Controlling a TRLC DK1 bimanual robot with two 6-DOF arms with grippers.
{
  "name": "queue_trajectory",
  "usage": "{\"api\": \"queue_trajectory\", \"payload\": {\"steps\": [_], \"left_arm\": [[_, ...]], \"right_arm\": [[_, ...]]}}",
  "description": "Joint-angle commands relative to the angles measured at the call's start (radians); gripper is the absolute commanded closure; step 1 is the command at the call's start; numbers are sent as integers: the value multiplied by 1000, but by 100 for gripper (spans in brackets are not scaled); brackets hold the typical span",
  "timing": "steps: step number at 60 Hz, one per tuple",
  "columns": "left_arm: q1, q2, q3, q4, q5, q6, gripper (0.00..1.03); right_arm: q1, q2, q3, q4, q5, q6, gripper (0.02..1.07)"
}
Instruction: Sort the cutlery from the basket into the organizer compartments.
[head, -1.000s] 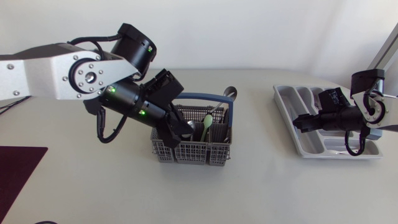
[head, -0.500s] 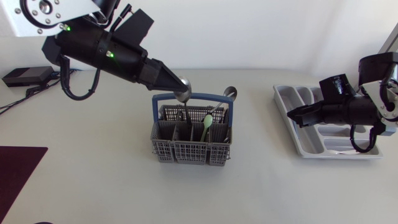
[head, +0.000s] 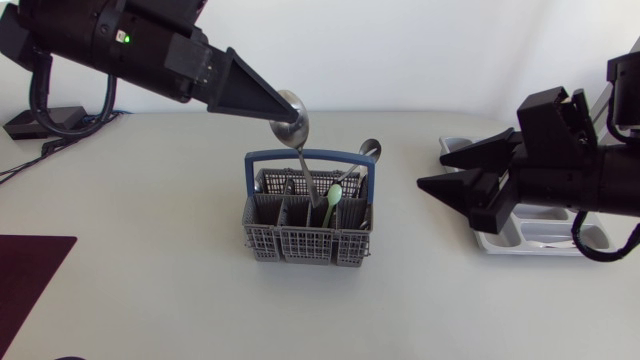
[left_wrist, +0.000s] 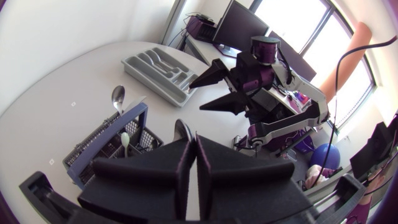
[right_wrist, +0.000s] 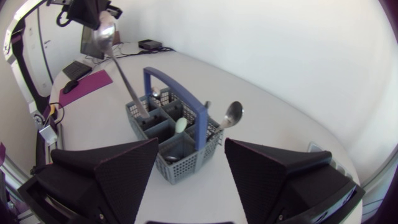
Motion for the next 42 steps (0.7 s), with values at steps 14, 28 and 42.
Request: {"api": "queue_trajectory", "payload": {"steps": [14, 28, 42], "left_arm": [[-89, -7, 14, -24, 67, -29, 100], [-164, 10, -14, -22, 84, -29, 100], [-224, 27, -29, -22, 102, -48, 100]], "right_arm": [[177, -36, -41, -16, -19, -1, 30], [252, -48, -87, 33, -58, 1, 30], [299, -74, -151, 102, -85, 1, 33]]}}
